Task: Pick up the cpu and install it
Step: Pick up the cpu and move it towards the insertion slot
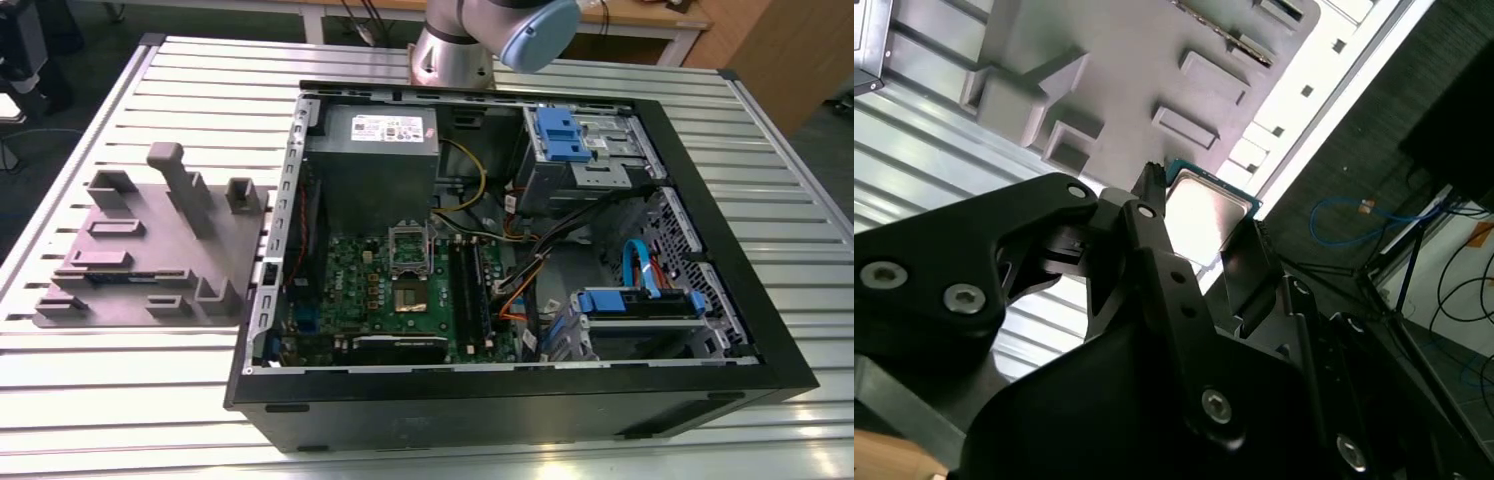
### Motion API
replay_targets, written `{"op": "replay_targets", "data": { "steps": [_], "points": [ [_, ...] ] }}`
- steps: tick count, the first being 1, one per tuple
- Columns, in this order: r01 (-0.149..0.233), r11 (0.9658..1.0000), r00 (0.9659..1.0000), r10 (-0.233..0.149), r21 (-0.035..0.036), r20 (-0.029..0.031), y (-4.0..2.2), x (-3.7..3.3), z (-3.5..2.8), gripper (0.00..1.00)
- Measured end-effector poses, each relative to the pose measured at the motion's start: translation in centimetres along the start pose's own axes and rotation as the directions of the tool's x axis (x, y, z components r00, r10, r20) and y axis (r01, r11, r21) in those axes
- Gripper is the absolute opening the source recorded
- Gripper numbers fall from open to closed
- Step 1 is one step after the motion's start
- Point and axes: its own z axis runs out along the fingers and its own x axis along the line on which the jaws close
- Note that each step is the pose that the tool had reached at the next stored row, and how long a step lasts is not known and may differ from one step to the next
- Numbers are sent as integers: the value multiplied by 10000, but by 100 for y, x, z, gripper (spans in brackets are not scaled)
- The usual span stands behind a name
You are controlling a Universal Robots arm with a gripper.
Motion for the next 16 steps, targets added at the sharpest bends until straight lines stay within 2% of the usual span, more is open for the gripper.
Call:
{"op": "replay_targets", "data": {
  "steps": [4, 10, 16],
  "points": [
    [-42, 10000, 10000, 42, -1, -2, 1, 0, -52, 47],
    [-56, 10000, 10000, 56, 0, -5, 2, -4, -55, 47],
    [-56, 10000, 10000, 56, 0, -5, 2, -41, -54, 47]
  ]
}}
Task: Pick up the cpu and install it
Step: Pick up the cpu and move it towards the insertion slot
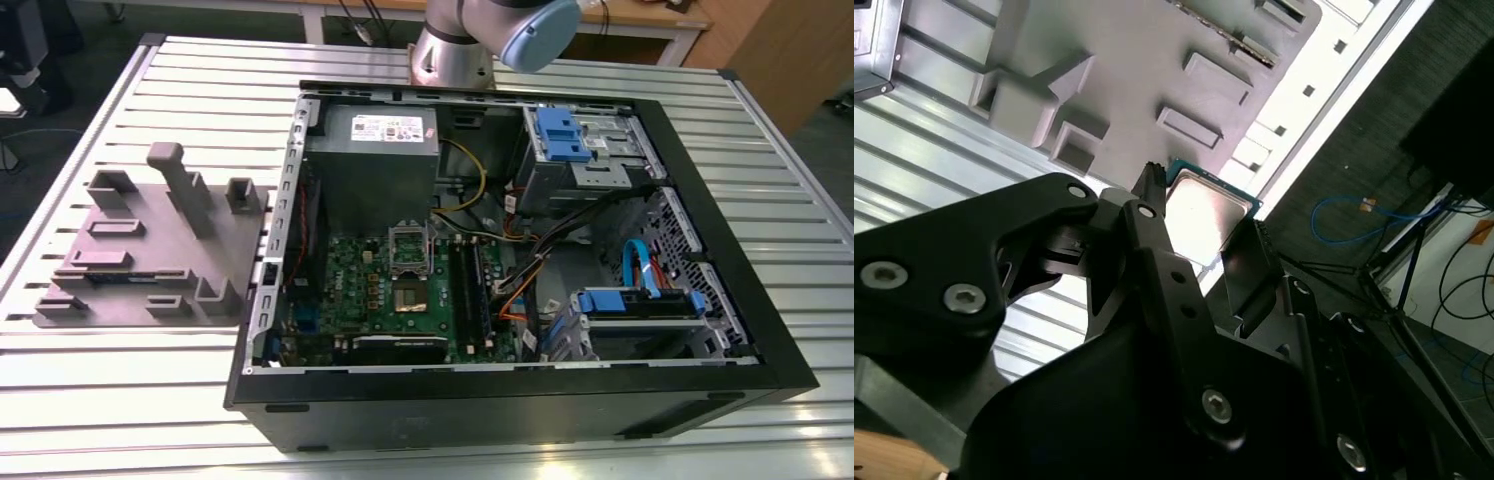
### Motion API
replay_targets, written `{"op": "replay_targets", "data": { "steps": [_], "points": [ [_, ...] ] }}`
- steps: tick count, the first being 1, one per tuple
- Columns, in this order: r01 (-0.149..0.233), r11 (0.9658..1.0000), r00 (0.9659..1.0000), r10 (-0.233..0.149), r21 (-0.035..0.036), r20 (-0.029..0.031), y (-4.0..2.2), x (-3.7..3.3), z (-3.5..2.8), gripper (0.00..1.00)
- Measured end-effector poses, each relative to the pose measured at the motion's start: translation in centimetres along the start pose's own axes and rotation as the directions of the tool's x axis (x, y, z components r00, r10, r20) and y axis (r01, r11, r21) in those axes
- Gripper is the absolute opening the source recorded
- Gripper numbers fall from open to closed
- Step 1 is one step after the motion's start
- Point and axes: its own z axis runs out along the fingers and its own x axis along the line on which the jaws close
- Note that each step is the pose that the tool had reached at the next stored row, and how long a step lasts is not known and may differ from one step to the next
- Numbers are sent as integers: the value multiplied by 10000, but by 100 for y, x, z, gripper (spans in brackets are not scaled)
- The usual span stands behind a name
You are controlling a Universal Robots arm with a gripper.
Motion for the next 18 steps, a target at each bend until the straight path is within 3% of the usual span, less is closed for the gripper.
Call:
{"op": "replay_targets", "data": {
  "steps": [18],
  "points": [
    [-1, 10000, 10000, 1, 1, 0, 1, -82, 0, 47]
  ]
}}
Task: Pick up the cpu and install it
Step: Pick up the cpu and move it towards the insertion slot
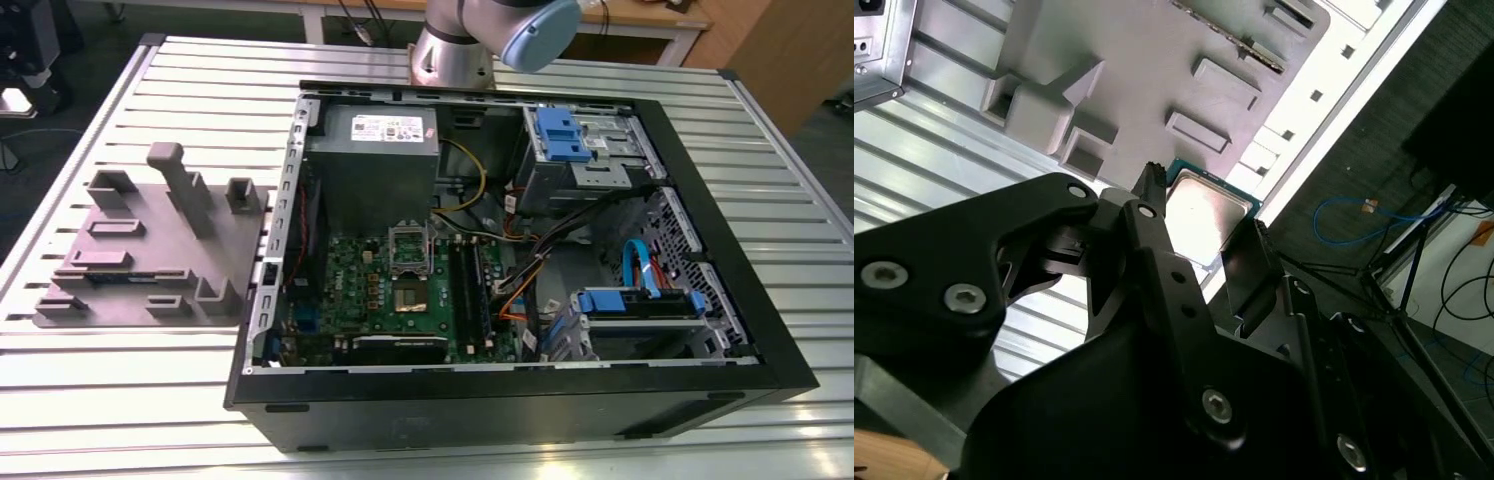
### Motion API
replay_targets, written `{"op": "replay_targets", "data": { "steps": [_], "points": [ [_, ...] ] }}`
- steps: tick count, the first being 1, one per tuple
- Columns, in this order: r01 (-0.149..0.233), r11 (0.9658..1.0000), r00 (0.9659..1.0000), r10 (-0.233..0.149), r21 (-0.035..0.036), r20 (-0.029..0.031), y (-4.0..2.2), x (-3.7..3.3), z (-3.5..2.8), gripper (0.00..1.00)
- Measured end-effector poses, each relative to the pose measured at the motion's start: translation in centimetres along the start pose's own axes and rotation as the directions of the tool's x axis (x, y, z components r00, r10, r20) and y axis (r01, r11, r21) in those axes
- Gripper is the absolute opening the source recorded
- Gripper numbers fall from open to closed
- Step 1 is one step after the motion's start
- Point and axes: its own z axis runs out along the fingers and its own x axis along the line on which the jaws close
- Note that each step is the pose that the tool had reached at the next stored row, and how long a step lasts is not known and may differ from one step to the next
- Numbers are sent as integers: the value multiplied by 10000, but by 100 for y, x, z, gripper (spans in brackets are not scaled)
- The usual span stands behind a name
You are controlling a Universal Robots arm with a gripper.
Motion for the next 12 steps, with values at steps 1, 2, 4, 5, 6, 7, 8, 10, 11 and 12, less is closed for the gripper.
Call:
{"op": "replay_targets", "data": {
  "steps": [1, 2, 4, 5, 6, 7, 8, 10, 11, 12],
  "points": [
    [0, 10000, 10000, 0, 0, 0, 0, -1, 0, 47],
    [1, 10000, 10000, -1, 0, -1, 0, -1, -1, 47],
    [1, 10000, 10000, -1, 0, 0, 0, -1, 0, 47],
    [1, 10000, 10000, -1, 0, 0, 0, -1, 0, 47],
    [1, 10000, 10000, -1, -1, 0, 0, -2, 0, 47],
    [1, 10000, 10000, -1, 0, 0, 0, -2, 0, 47],
    [1, 10000, 10000, -1, 0, 0, 0, -2, 0, 47],
    [1, 10000, 10000, -1, 0, 0, 0, -2, 0, 47],
    [1, 10000, 10000, -1, 0, 0, 0, -2, 0, 47],
    [1, 10000, 10000, -1, 2, -3, 1, -3, -10, 47]
  ]
}}
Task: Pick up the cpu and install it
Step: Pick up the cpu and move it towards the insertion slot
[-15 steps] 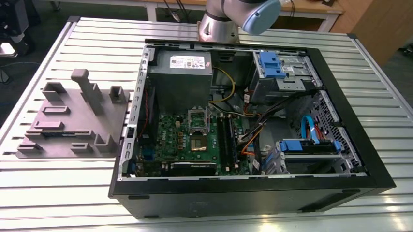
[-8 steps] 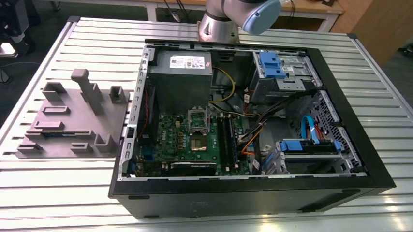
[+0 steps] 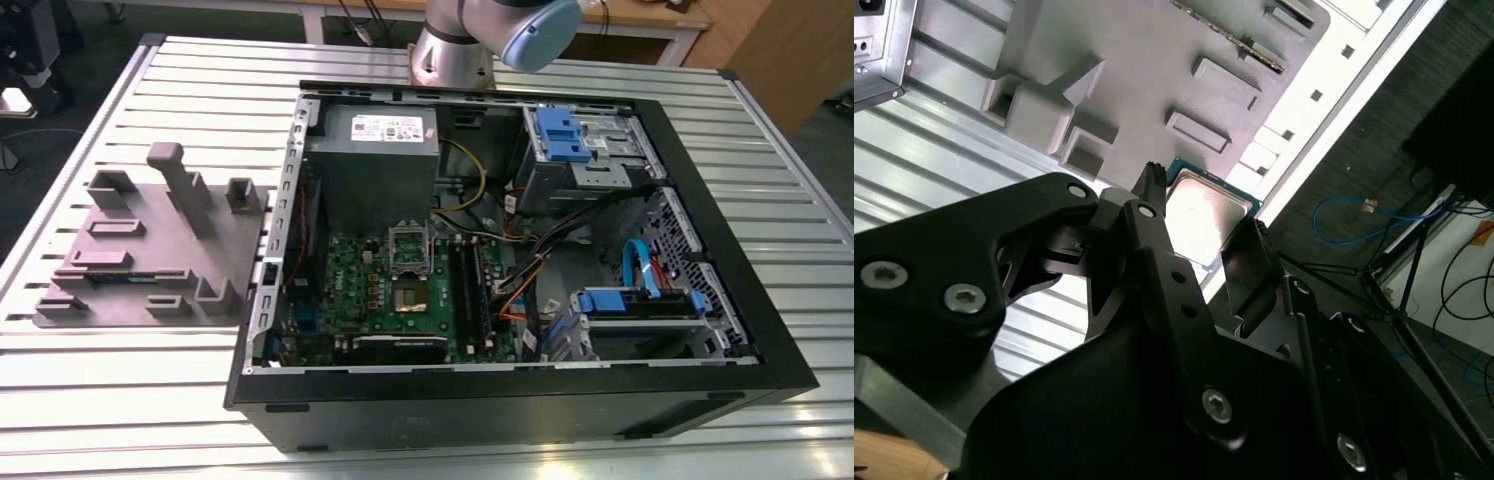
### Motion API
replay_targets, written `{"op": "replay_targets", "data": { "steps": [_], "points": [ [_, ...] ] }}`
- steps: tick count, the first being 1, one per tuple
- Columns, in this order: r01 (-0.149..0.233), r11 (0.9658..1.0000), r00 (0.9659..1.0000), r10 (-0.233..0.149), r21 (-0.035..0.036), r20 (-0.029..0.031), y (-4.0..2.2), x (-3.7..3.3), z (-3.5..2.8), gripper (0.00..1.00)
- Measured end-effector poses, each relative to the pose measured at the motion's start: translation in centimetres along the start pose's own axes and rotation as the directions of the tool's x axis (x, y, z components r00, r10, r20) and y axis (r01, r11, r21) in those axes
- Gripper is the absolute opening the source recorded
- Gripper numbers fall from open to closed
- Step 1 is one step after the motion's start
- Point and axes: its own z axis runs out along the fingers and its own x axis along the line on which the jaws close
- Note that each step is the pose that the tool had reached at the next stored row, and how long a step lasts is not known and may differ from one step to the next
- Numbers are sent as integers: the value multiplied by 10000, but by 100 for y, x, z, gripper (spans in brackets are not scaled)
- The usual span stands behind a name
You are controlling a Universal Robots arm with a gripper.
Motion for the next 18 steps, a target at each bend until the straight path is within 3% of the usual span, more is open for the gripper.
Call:
{"op": "replay_targets", "data": {
  "steps": [4, 8, 18],
  "points": [
    [-72, 10000, 10000, 72, -2, 6, 2, 0, -63, 47],
    [-234, 9997, 9997, 234, -2, 11, 2, -14, -61, 47],
    [-234, 9997, 9997, 234, -1, 10, 2, -31, -60, 47]
  ]
}}
